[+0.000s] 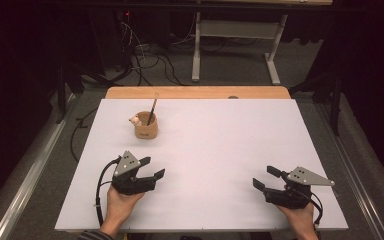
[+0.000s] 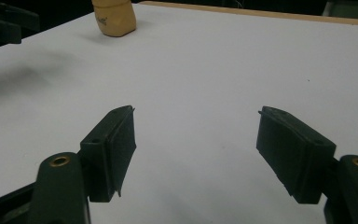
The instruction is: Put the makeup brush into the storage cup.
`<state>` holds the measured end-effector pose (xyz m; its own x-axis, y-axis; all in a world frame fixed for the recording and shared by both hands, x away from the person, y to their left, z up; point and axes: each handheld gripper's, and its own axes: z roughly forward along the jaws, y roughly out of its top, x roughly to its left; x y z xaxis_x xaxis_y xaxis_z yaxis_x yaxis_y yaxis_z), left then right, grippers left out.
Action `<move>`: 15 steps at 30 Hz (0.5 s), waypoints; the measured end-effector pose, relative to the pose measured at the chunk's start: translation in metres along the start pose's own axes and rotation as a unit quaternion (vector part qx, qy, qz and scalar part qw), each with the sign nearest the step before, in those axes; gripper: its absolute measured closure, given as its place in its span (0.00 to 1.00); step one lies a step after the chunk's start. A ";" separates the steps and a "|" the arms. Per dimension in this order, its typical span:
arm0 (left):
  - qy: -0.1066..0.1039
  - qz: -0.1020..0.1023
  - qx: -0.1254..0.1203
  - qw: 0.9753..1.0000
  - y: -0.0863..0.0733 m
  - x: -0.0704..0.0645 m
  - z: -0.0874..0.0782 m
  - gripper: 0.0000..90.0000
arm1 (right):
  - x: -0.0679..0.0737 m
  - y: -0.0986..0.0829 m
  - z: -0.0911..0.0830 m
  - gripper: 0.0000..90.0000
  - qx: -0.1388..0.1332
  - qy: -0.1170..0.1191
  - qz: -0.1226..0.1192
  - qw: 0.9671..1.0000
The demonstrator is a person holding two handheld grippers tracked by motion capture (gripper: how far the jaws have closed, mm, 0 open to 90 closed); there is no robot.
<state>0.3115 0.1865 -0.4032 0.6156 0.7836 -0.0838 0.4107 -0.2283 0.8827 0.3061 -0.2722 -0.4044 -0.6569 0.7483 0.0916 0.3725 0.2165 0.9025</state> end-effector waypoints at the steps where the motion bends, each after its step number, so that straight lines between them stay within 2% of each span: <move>1: 0.001 0.000 0.000 1.000 0.000 0.000 0.000 0.37 | 0.000 0.000 0.000 0.33 0.000 -0.001 0.001 1.000; 15: 0.006 -0.007 0.001 1.000 -0.006 0.003 -0.001 0.37 | -0.002 -0.003 0.001 0.33 0.007 -0.002 0.003 1.000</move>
<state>0.3106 0.1908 -0.4087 0.6010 0.7941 -0.0910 0.4209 -0.2177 0.8806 0.3071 -0.2733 -0.4080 -0.6519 0.7524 0.0948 0.3850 0.2206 0.8962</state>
